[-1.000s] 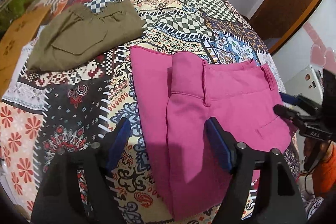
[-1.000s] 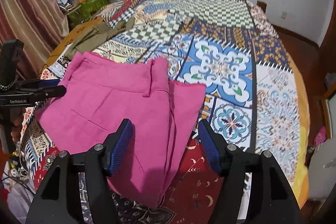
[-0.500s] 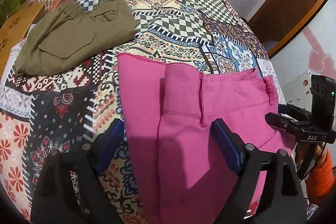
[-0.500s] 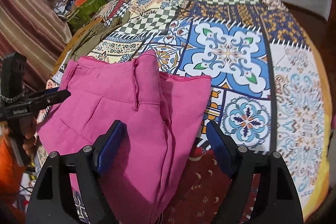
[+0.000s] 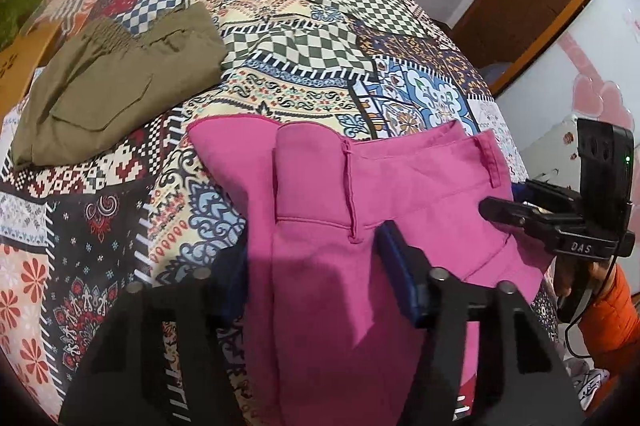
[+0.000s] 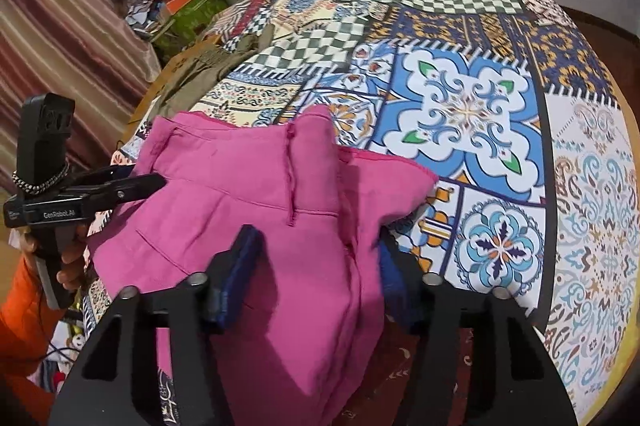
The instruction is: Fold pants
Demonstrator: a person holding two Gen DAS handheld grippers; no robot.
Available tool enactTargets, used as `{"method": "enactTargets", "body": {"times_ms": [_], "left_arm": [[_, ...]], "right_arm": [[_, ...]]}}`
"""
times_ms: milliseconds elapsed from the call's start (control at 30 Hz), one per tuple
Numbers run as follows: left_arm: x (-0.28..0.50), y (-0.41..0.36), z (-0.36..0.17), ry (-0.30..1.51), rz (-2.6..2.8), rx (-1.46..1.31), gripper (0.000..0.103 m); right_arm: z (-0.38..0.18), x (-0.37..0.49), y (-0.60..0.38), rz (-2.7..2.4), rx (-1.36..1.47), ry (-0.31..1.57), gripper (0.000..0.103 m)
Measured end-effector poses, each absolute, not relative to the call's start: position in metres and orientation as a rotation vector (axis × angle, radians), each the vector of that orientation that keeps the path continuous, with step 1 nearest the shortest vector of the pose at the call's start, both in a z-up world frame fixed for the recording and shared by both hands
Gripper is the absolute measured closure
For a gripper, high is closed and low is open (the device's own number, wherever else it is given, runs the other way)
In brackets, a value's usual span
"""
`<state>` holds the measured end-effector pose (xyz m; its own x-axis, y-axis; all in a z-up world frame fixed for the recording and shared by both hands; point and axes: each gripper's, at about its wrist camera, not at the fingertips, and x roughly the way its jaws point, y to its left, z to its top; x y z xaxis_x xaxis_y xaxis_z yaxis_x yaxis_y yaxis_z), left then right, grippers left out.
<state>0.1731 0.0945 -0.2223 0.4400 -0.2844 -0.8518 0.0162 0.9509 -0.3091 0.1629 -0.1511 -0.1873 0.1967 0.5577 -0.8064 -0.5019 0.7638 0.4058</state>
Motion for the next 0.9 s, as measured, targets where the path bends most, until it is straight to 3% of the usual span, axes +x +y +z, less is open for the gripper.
{"method": "enactTargets", "body": {"times_ms": [167,267,533,900], "left_arm": [[0.173,0.092,-0.216,1.084,-0.188,-0.256,0.067],[0.170,0.088,-0.208,1.059,-0.177,-0.223,0.073],[0.163,0.084,-0.178,0.980,-0.156,-0.173,0.081],[0.160,0.117,-0.126,0.860,-0.058,-0.178,0.082]], "right_arm": [[-0.181,0.167,-0.150,0.726,0.038,1.108,0.076],[-0.176,0.169,-0.149,0.736,0.032,1.091,0.082],[-0.154,0.165,-0.144,0.745,0.003,1.013,0.087],[-0.106,0.170,-0.112,0.807,0.006,0.864,0.087]]}}
